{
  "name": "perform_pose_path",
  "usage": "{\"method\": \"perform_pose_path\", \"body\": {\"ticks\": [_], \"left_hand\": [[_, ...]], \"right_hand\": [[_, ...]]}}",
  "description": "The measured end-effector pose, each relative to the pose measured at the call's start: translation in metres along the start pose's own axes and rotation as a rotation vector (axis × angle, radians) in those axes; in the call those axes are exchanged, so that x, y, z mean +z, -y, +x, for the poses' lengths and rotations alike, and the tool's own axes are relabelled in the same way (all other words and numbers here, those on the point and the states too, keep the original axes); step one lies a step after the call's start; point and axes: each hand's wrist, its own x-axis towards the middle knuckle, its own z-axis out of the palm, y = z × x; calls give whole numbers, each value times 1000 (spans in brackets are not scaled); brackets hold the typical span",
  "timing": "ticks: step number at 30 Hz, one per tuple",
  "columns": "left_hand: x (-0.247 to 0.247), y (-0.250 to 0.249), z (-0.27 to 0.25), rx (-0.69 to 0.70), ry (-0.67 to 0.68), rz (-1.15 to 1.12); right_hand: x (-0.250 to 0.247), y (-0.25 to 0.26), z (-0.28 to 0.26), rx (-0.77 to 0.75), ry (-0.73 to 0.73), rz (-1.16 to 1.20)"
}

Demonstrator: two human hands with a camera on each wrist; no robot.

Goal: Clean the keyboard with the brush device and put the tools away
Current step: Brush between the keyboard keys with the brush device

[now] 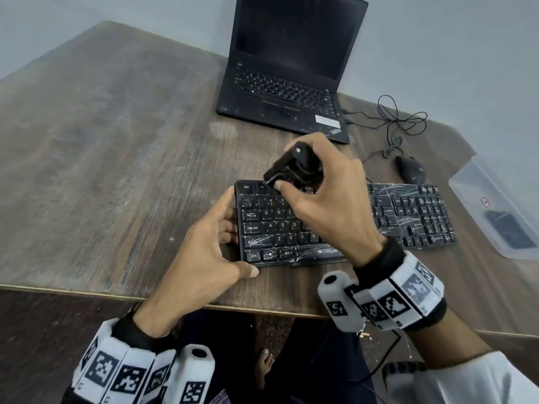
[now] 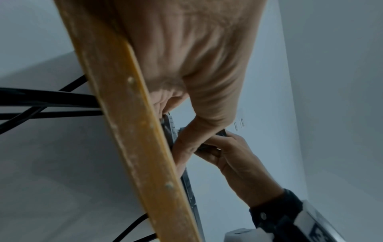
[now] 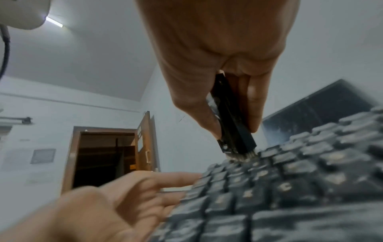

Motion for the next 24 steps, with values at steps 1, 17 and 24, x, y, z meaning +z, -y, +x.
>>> {"method": "perform_pose_path", "body": {"ticks": [1, 17, 24], "left_hand": [[0, 0, 0, 3, 1, 0], [0, -3, -1, 15, -5, 3], [-1, -2, -1, 2, 9, -5]], "right_hand": [[3, 4, 0, -22, 38, 14], [-4, -1, 15, -64, 84, -36], [-3, 5, 21, -139, 140, -42]]}}
